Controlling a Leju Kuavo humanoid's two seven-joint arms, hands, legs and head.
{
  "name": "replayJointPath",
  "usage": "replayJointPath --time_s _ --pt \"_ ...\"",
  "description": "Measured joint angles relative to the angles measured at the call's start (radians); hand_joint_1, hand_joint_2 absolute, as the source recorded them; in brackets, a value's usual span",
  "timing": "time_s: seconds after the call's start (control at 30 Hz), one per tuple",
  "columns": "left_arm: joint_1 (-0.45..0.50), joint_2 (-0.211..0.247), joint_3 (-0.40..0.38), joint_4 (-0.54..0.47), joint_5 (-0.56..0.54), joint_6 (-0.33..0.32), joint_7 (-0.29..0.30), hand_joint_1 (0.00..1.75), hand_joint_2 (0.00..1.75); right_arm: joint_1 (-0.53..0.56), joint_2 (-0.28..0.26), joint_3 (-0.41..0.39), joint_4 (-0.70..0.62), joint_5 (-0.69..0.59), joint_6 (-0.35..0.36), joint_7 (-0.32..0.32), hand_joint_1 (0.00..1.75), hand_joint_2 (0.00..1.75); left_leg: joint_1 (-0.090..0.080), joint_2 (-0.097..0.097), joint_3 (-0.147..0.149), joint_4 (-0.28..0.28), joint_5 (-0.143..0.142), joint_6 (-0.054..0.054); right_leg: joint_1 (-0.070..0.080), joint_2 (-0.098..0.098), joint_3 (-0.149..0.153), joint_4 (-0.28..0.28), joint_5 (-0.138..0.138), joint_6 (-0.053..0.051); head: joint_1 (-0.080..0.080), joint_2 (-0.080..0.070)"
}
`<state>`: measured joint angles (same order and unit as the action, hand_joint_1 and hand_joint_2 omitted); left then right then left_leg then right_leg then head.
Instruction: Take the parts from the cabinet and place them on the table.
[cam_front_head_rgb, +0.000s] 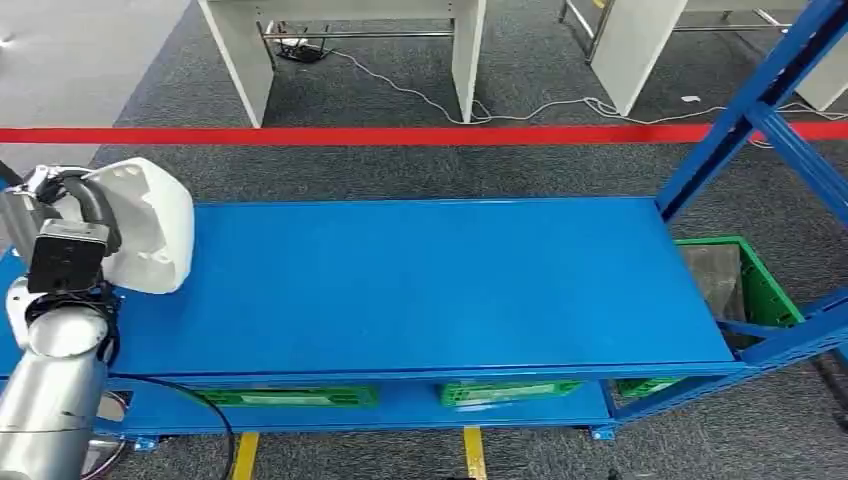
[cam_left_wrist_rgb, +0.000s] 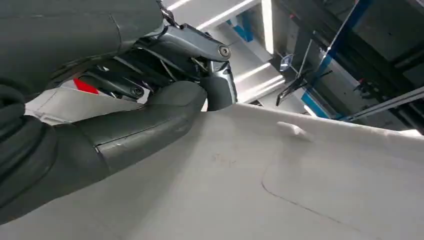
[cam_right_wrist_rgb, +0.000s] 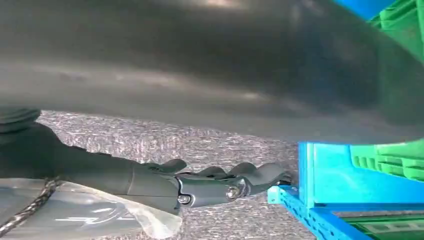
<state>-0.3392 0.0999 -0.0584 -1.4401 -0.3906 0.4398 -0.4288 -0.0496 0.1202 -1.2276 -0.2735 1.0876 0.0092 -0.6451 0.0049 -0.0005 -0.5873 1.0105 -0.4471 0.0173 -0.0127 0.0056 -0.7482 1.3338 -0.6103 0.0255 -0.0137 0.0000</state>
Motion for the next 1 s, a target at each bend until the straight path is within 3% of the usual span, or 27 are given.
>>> replayJointPath --time_s 0.07,0.1,0.13,0.17,0.27,0.33,0.37,0.43,0.47,0.5,0.57,0.63,0.67,0.8,0.83,0.87,0.9,0.97,1.0 --pt "0.007 -0.011 0.000 -0.015 0.002 0.000 0.000 1.75 1.75 0.000 0.000 -0.001 -0.002 -0.001 0.000 0.000 0.00 0.00 -0.001 -0.002 0.000 0.002 0.000 0.000 0.000 0.000 0.050 -0.097 0.066 -0.005 0.000 0.000" --pt "0.007 -0.015 0.000 -0.023 0.002 0.000 0.000 1.75 1.75 -0.001 0.000 -0.001 -0.004 -0.001 0.000 0.000 0.00 0.00 -0.001 -0.002 0.001 0.005 -0.001 -0.002 0.000 0.000 0.104 -0.199 0.112 -0.009 0.000 0.000" --pt "0.008 -0.019 0.000 -0.029 0.003 0.000 -0.001 1.75 1.75 -0.001 0.000 -0.001 -0.005 -0.001 0.000 0.000 0.00 0.00 -0.001 -0.002 0.000 0.010 -0.004 -0.006 0.000 0.000 0.145 -0.282 0.131 -0.012 0.001 0.000" --pt "0.008 -0.021 0.000 -0.035 0.006 0.001 -0.003 1.75 1.75 -0.003 0.001 -0.001 -0.006 0.000 0.000 0.000 0.00 0.00 -0.010 -0.002 -0.007 0.016 -0.007 -0.012 0.002 0.000 0.166 -0.300 0.116 -0.012 0.001 0.000" --pt "0.013 -0.026 0.001 -0.053 0.025 0.008 -0.019 1.75 1.75 0.002 0.005 -0.003 -0.008 0.002 -0.001 0.000 0.00 0.00 -0.006 -0.003 -0.009 0.014 0.002 -0.025 0.005 0.002 0.156 -0.296 0.124 -0.022 -0.001 0.000" --pt "0.019 -0.034 0.000 -0.071 0.033 0.018 -0.025 1.75 1.75 0.000 0.011 -0.008 -0.010 0.003 -0.002 0.000 0.00 0.00 -0.004 -0.003 -0.012 0.027 -0.016 -0.035 -0.003 0.000 0.158 -0.302 0.132 -0.035 -0.002 0.000" --pt "0.019 -0.034 0.000 -0.079 0.035 0.022 -0.027 1.75 1.75 0.000 0.011 -0.010 -0.012 0.003 -0.004 0.000 0.00 0.00 -0.003 -0.002 -0.026 0.064 -0.047 -0.042 -0.003 0.000 0.157 -0.302 0.134 -0.040 -0.007 0.000" --pt "0.024 -0.037 0.000 -0.088 0.043 0.035 -0.030 1.75 1.75 0.000 0.013 -0.015 -0.013 0.003 -0.005 0.001 0.00 0.00 0.001 -0.002 -0.084 0.212 -0.128 -0.051 -0.002 -0.001 0.156 -0.302 0.136 -0.043 -0.006 0.000" --pt "0.032 -0.040 0.000 -0.092 0.045 0.040 -0.030 1.75 1.75 0.001 0.013 -0.017 -0.013 0.003 -0.006 0.001 0.00 0.00 0.002 -0.002 -0.109 0.277 -0.153 -0.053 -0.002 -0.001 0.154 -0.302 0.137 -0.044 -0.006 0.000" --pt "0.039 -0.043 0.000 -0.093 0.045 0.047 -0.031 1.75 1.75 0.002 0.013 -0.018 -0.013 0.003 -0.009 0.002 0.00 0.00 0.003 -0.002 -0.114 0.302 -0.156 -0.055 -0.002 -0.001 0.153 -0.301 0.139 -0.044 -0.007 0.000" --pt "0.042 -0.048 0.001 -0.094 0.042 0.067 -0.035 1.75 1.75 0.003 0.016 -0.019 -0.014 0.003 -0.011 0.002 0.00 0.00 0.003 -0.002 -0.073 0.236 -0.108 -0.050 -0.002 -0.002 0.150 -0.300 0.142 -0.043 -0.006 0.000" --pt "0.042 -0.050 0.002 -0.101 0.033 0.100 -0.042 1.75 1.75 0.002 0.020 -0.023 -0.014 0.004 -0.012 0.003 0.00 0.00 0.001 -0.002 0.019 0.068 -0.030 -0.038 -0.001 -0.001 0.149 -0.301 0.146 -0.039 -0.006 0.000" --pt "0.040 -0.051 0.003 -0.104 0.031 0.116 -0.045 1.75 1.75 0.002 0.024 -0.024 -0.015 0.005 -0.013 0.003 0.00 0.00 -0.003 -0.002 0.046 0.018 -0.038 -0.031 0.000 -0.001 0.148 -0.301 0.149 -0.034 -0.006 0.000" --pt "0.039 -0.053 0.013 -0.105 0.023 0.180 -0.052 1.75 1.75 0.003 0.026 -0.026 -0.017 0.011 -0.015 0.005 0.00 0.00 -0.009 -0.003 0.033 0.006 -0.021 -0.013 0.000 -0.003 0.136 -0.306 0.169 -0.008 -0.005 0.000" --pt "0.038 -0.054 0.016 -0.105 0.022 0.190 -0.055 1.75 1.75 0.002 0.026 -0.027 -0.018 0.011 -0.016 0.006 0.00 0.00 0.000 0.000 0.031 -0.006 -0.008 -0.006 0.000 -0.003 0.133 -0.301 0.160 -0.003 -0.005 0.000" --pt "0.036 -0.057 0.018 -0.105 0.021 0.199 -0.055 1.75 1.75 0.002 0.026 -0.029 -0.018 0.012 -0.017 0.006 0.00 0.00 0.000 0.002 0.025 -0.008 0.001 -0.001 0.000 -0.003 0.116 -0.286 0.129 0.001 -0.005 0.000" --pt "0.035 -0.058 0.018 -0.104 0.020 0.205 -0.056 1.75 1.75 0.002 0.026 -0.030 -0.018 0.013 -0.018 0.007 0.00 0.00 0.001 0.003 0.015 -0.007 0.007 0.005 0.001 -0.003 0.100 -0.235 0.077 0.004 -0.001 0.000" --pt "0.036 -0.058 0.024 -0.104 0.018 0.217 -0.056 1.75 1.75 0.002 0.027 -0.032 -0.018 0.015 -0.019 0.009 0.00 0.00 -0.001 0.004 -0.010 -0.006 0.023 0.008 0.000 -0.004 0.051 -0.077 -0.019 0.008 -0.002 0.000" --pt "0.036 -0.058 0.026 -0.104 0.017 0.221 -0.056 1.75 1.75 0.002 0.028 -0.032 -0.018 0.017 -0.019 0.010 0.00 0.00 -0.002 0.004 -0.023 -0.006 0.033 0.007 0.000 -0.004 0.041 -0.027 -0.038 0.010 0.000 0.000"
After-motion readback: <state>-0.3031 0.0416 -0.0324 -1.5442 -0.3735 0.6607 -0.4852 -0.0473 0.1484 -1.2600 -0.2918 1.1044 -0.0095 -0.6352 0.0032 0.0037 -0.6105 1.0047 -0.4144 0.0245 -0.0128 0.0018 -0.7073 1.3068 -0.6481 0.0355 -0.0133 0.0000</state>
